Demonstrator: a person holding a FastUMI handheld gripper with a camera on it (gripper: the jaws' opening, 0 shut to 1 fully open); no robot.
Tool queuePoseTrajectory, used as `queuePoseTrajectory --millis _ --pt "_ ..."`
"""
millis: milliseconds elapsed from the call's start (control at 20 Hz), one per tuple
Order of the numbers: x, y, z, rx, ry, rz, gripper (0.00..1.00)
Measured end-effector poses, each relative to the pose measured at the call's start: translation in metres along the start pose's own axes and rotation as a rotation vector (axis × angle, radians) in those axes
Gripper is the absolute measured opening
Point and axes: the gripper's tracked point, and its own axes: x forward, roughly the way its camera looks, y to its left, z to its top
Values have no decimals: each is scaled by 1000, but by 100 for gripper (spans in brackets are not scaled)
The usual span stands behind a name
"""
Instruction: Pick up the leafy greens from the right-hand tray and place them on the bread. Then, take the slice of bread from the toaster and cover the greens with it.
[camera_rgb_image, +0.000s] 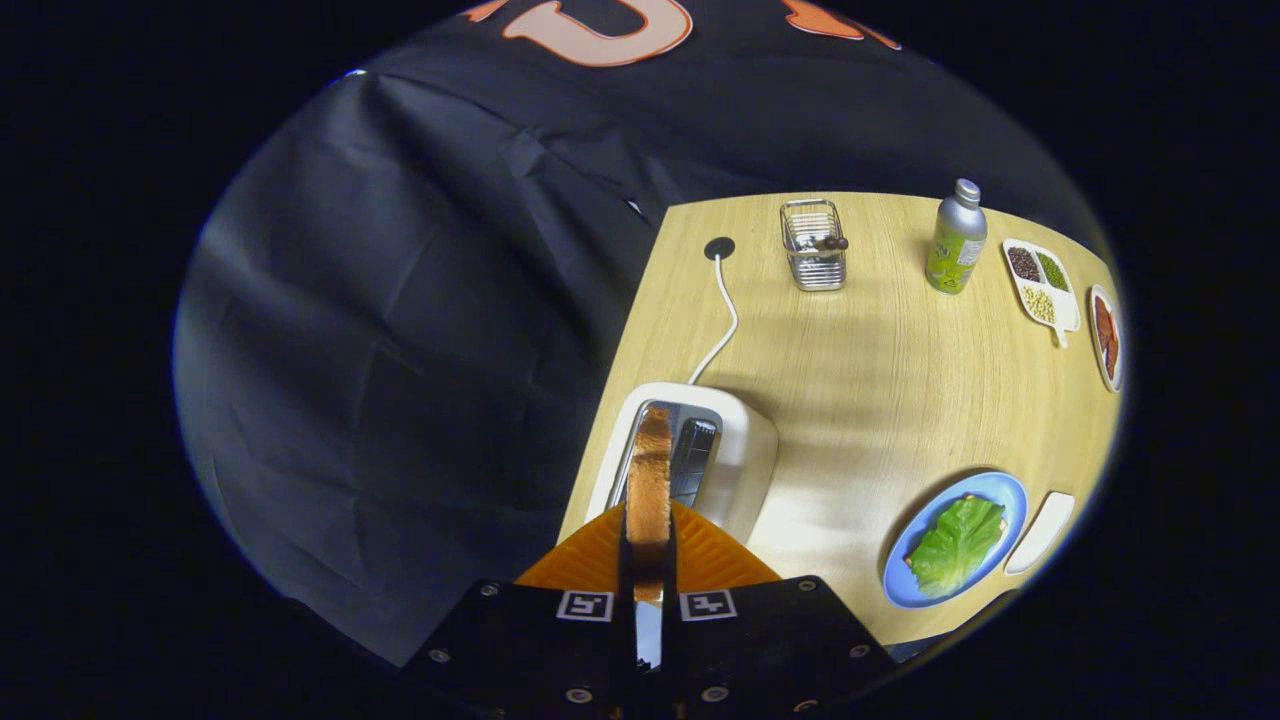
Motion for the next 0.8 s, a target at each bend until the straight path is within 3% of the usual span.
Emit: queuePoseTrajectory --millis 300,800 --pt "-54 -38 14 -1 -89 36 10" --pt "-107 -146 -17 109 -147 35 10"
